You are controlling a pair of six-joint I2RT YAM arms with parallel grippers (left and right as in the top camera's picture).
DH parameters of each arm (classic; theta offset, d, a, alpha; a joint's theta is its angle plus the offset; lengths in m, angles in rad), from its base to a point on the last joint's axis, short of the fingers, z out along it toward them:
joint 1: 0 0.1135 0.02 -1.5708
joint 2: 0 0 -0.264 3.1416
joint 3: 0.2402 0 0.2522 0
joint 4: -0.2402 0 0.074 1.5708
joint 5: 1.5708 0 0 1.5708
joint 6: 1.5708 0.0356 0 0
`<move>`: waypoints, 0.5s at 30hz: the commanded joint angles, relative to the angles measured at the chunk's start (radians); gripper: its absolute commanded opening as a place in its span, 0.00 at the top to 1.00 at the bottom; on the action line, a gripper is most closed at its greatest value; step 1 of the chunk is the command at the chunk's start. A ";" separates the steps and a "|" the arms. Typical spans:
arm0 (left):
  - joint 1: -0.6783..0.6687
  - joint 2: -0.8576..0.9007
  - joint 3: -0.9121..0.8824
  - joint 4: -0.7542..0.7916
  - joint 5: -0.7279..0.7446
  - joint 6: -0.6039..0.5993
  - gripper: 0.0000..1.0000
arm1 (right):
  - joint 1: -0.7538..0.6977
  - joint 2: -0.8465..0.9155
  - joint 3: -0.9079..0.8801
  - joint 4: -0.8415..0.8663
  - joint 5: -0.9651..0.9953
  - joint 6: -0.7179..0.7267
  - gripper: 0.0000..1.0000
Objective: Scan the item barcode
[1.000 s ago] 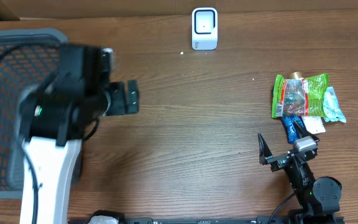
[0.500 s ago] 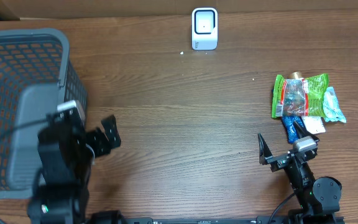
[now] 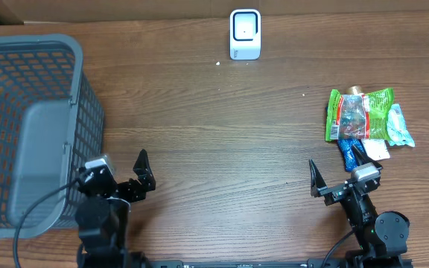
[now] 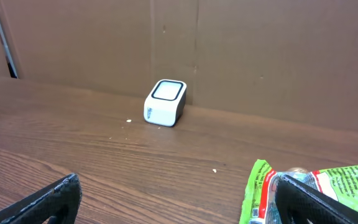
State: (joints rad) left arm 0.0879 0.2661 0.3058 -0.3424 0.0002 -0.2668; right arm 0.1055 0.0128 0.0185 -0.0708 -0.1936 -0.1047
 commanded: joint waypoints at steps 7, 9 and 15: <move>0.010 -0.211 -0.195 0.177 -0.006 0.190 0.00 | 0.005 -0.010 -0.010 0.006 0.010 0.003 0.00; 0.010 -0.245 -0.220 0.197 0.015 0.265 0.00 | 0.005 -0.010 -0.010 0.006 0.010 0.003 0.00; 0.019 -0.264 -0.243 0.201 0.078 0.402 0.00 | 0.005 -0.010 -0.010 0.006 0.010 0.003 0.00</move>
State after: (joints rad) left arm 0.0978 0.0170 0.0776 -0.1482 0.0406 0.0196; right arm 0.1055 0.0128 0.0185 -0.0708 -0.1932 -0.1051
